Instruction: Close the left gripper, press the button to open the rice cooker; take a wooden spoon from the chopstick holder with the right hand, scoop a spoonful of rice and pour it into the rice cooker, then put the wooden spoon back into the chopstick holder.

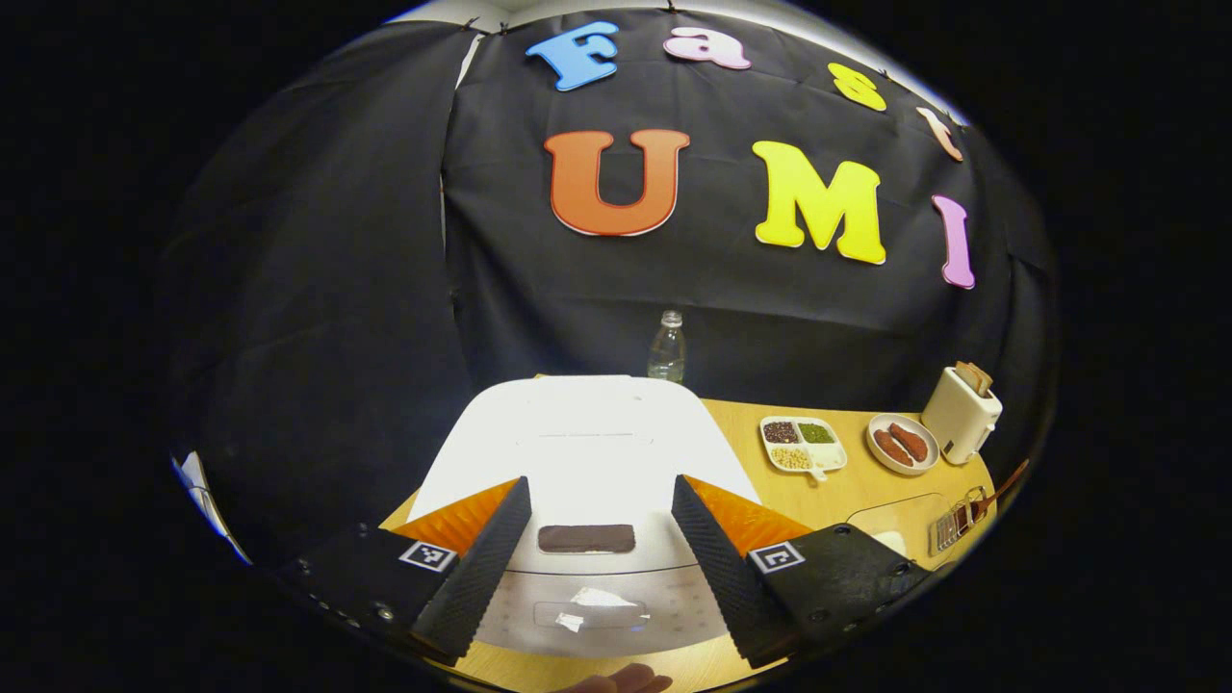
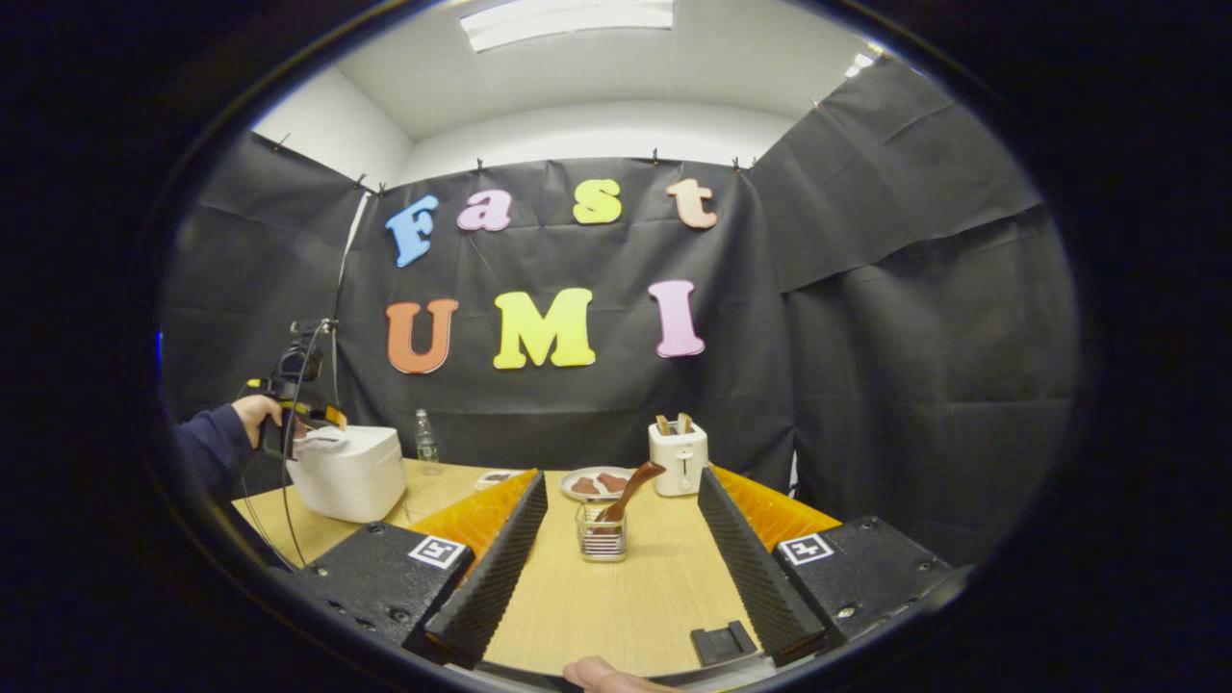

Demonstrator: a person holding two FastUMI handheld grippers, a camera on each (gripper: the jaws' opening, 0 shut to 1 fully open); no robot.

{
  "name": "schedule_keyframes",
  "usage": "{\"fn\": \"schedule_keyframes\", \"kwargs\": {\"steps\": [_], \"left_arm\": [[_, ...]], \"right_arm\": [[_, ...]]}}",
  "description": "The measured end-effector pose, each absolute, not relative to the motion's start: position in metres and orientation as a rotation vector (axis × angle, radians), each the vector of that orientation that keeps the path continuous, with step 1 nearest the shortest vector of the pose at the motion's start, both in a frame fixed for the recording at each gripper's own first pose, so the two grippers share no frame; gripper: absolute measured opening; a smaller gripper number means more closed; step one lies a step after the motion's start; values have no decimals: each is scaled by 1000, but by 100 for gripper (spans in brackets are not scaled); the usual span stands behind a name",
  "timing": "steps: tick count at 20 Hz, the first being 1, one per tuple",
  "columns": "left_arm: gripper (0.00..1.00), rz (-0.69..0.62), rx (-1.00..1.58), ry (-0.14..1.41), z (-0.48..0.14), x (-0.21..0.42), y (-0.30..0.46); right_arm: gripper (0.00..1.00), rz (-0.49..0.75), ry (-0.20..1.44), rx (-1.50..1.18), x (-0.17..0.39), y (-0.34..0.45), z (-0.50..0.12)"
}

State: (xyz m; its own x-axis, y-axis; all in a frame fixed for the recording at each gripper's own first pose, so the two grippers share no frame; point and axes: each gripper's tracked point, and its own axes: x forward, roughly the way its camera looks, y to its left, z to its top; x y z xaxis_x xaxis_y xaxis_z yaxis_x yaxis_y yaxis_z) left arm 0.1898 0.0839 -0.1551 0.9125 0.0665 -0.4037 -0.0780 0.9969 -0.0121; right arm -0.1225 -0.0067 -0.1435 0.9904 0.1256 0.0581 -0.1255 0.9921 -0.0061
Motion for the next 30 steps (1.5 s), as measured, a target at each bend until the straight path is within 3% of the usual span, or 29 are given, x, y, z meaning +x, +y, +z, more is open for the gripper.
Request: {"fn": "schedule_keyframes", "kwargs": {"steps": [12, 21, 30], "left_arm": [[97, -34, 23, 112, -42, 48, -9], [96, -97, -16, 5, -47, -50, -40], [96, -144, 6, -142, -31, -109, -61]], "right_arm": [[99, 62, -52, -14, -119, -27, -130], [99, 7, -53, -18, -133, -58, -122], [100, -39, -56, 5, -141, -80, -118]]}}
